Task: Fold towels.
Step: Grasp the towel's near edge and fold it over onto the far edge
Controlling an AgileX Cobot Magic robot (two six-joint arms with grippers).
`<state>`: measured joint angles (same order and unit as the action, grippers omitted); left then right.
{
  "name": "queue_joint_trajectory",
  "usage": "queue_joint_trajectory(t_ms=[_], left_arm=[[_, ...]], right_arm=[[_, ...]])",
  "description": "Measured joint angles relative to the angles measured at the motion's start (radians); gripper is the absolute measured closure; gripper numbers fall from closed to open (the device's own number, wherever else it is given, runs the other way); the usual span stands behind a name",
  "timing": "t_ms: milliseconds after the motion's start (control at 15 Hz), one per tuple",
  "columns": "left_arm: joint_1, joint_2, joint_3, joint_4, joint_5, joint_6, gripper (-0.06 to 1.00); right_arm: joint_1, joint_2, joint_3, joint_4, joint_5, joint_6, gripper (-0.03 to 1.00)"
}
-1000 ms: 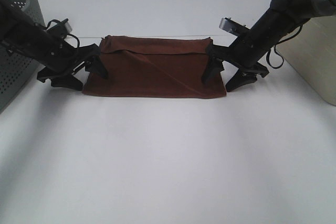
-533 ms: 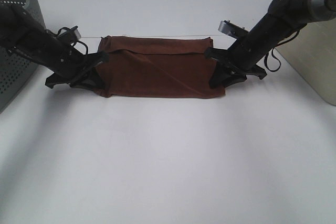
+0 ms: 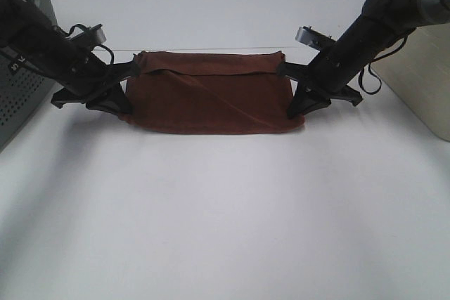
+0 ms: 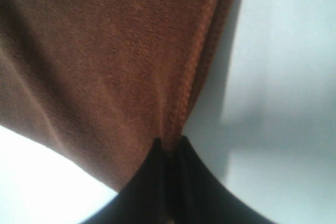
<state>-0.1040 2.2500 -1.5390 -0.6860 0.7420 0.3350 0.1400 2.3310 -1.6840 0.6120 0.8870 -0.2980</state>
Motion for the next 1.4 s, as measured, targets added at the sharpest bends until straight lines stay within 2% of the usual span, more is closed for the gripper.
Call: queue_joint_trajectory(t_ms=[133,267,400,733,1000,1200,1400], left_arm=[[0.000,-0.027,0.003,0.069,0.064,-0.042,0.94],[0.000,-0.078,0.053,0.089,0.090,-0.059,0.94],[0.000,-0.165,0.218,0.091,0.058,-0.062,0.94],[-0.004,-0.253,0.417,0.092,0.007,-0.057,0.94],[-0.004,-0.253,0.369,0.090,-0.016,-0.056,0.94],[-0.004,-0.253,0.263,0.091,-0.050,-0.122,0.94],[-0.004,-0.238,0.170,0.095,-0.099,-0.140,0.94]], right_arm=[[-0.001,-0.064,0.073,-0.004,-0.002,0.000,0.97],[-0.001,-0.116,0.177,-0.005,-0.020,-0.002,0.97],[-0.001,-0.168,0.282,-0.005,-0.050,-0.012,0.97],[0.005,-0.267,0.450,0.040,-0.053,-0.064,0.97],[0.010,-0.275,0.438,0.052,-0.056,-0.094,0.97],[0.010,-0.271,0.326,0.044,-0.057,-0.096,0.97],[0.010,-0.201,0.143,0.043,-0.033,-0.092,0.97]])
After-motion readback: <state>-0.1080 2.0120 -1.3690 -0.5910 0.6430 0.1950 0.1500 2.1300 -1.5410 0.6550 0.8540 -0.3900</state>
